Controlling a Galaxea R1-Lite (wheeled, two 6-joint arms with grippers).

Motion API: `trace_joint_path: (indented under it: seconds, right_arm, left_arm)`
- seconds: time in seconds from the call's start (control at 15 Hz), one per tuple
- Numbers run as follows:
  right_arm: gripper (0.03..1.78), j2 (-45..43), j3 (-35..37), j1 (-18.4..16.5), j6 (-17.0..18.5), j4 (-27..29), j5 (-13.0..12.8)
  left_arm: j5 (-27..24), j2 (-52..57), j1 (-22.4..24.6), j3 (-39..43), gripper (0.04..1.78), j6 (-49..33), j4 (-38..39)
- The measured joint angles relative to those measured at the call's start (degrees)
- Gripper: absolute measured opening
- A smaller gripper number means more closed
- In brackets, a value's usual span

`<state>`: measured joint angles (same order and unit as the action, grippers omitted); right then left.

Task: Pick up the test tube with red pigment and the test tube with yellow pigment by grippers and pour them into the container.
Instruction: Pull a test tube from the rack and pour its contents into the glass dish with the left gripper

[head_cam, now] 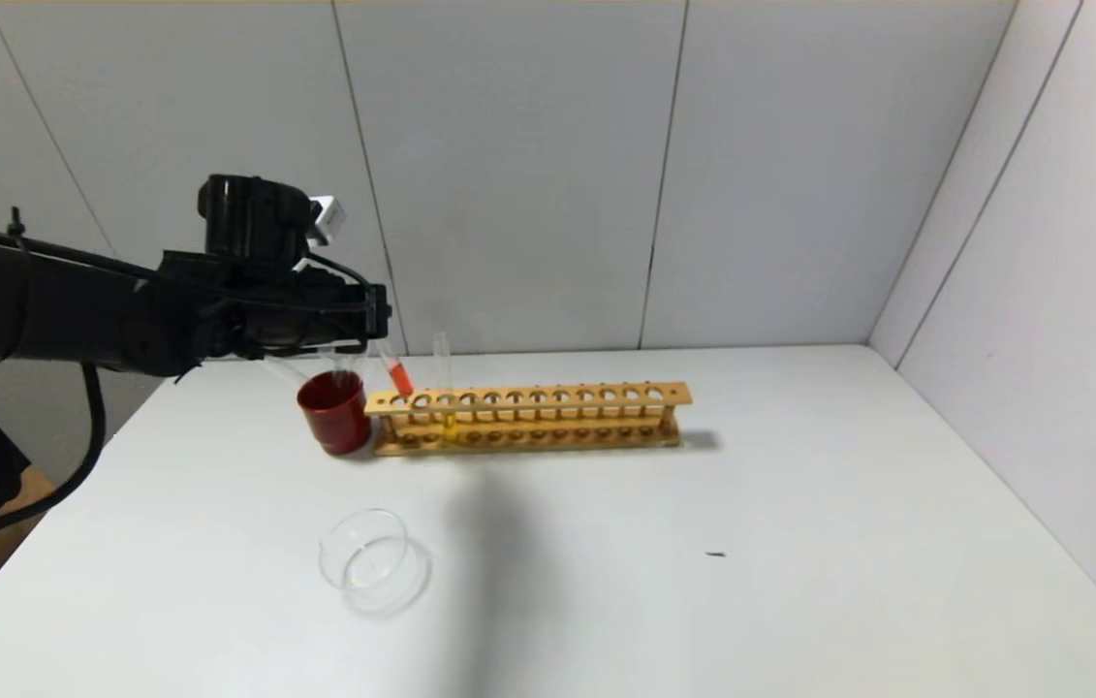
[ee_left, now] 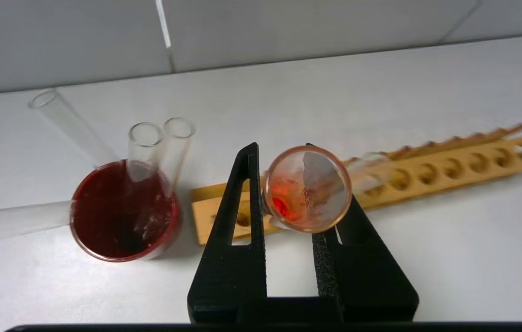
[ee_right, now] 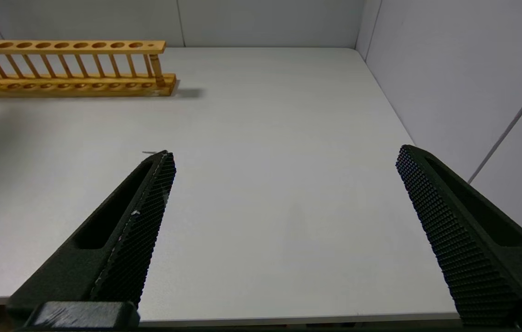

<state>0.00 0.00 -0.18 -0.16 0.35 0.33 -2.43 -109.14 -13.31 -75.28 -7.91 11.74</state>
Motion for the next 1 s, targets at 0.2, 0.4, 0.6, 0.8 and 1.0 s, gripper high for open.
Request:
trace_joint_path:
  seconds: [0.2,0.4,0.6,0.8,1.0]
  right_arm:
    - [1.75,0.0,0.0,0.0,0.0,0.0,0.0]
    - [1.75,0.0,0.0,0.0,0.0,0.0,0.0]
    - [1.75,0.0,0.0,0.0,0.0,0.0,0.0]
    - [1.75,0.0,0.0,0.0,0.0,0.0,0.0]
    - [1.75,0.0,0.0,0.0,0.0,0.0,0.0]
  left_arm:
    - [0.1,5.2,0.2,0.3,0.33,2.5,-2.5]
    - [0.2,11.0,0.2,2.2,0.33,4.1,-5.8]
    - [2.0,16.7,0.3,9.7,0.33,6.8,-5.9]
    - [3.9,22.1,1.5,20.2,0.33,12.5,-2.1]
    - [4.0,26.4,4.1,31.1,0.33,18.7,5.6]
